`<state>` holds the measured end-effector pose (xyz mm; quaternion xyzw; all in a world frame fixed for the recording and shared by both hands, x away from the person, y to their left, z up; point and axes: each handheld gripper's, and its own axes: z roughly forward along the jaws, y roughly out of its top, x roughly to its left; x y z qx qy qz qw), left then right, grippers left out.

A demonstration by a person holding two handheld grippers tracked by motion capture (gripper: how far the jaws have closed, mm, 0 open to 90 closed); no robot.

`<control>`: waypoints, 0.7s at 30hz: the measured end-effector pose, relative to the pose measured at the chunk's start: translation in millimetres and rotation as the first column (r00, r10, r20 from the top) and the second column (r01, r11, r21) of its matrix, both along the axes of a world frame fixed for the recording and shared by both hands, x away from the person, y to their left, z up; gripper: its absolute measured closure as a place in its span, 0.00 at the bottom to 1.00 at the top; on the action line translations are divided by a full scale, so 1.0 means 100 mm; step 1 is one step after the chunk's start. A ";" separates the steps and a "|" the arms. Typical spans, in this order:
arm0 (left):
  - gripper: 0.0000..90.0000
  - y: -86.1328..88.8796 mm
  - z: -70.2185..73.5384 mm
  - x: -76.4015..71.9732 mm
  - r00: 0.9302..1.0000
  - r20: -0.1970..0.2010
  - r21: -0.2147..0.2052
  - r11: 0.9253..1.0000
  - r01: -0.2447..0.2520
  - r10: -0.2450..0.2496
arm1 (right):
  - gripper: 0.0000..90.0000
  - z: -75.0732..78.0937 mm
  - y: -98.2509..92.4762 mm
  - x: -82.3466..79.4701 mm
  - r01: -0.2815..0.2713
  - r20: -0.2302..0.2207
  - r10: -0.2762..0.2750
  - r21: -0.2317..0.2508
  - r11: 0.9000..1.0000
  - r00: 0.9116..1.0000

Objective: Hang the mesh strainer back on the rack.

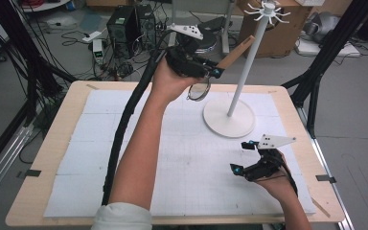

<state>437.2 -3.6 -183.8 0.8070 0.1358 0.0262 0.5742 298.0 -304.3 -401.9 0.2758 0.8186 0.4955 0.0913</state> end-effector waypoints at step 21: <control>0.77 -0.09 0.39 0.23 0.998 0.052 0.026 0.998 -0.049 0.048 | 0.01 0.02 -0.02 -0.01 -0.008 -0.003 0.008 0.016 1.000 1.000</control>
